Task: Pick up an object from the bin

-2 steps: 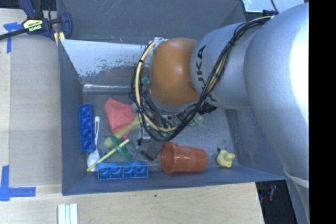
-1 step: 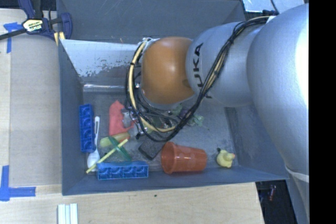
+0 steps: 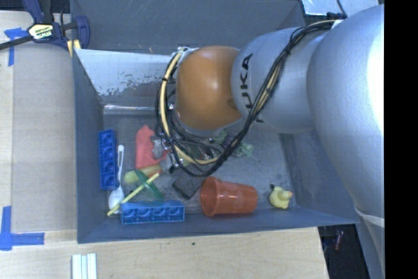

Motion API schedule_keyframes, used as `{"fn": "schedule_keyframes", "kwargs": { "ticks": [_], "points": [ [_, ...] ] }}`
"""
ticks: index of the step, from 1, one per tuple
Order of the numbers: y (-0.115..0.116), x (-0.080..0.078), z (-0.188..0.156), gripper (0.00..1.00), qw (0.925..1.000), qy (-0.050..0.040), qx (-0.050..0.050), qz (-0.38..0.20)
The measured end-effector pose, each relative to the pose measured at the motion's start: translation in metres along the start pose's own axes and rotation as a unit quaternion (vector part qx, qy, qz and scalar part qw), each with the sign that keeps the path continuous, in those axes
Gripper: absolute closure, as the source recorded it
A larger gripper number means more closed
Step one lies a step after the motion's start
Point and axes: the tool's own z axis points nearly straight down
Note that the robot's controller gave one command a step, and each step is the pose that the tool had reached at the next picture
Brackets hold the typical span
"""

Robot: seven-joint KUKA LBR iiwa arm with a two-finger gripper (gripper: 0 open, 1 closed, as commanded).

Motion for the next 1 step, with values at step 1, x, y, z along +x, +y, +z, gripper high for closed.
{"fn": "schedule_keyframes", "kwargs": {
  "ticks": [1],
  "points": [
    [-0.0085, -0.0002, -0.0579, 1.00, 1.0000, 0.0025, 0.000, 0.003]
  ]
}}
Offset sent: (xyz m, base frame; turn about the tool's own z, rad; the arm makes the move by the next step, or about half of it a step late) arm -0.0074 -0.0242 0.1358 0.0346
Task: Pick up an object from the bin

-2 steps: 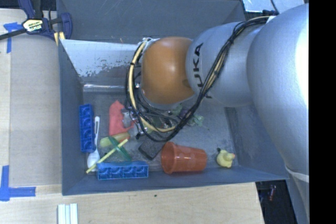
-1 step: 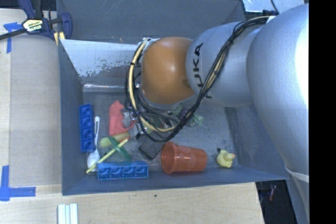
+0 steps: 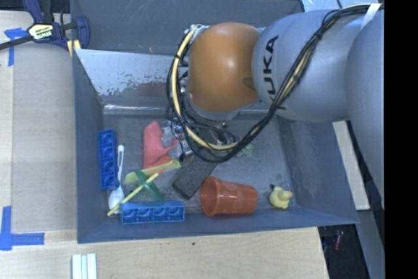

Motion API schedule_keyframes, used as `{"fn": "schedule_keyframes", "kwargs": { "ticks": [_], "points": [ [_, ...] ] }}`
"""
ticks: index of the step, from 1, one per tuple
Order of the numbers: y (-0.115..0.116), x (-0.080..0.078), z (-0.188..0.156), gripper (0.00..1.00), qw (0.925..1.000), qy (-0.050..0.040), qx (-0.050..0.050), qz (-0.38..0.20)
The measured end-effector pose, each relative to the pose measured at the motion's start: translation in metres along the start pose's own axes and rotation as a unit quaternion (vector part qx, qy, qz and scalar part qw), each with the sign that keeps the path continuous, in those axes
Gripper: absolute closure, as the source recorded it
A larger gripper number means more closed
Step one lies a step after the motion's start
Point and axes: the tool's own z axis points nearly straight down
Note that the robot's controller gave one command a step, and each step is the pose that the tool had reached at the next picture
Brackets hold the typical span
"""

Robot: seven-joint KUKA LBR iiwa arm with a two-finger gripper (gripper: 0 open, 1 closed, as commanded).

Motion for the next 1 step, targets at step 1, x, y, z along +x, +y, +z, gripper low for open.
{"fn": "schedule_keyframes", "kwargs": {
  "ticks": [1],
  "points": [
    [-0.0098, 0.0131, -0.0752, 1.00, 0.9999, 0.0011, 0.000, 0.014]
  ]
}}
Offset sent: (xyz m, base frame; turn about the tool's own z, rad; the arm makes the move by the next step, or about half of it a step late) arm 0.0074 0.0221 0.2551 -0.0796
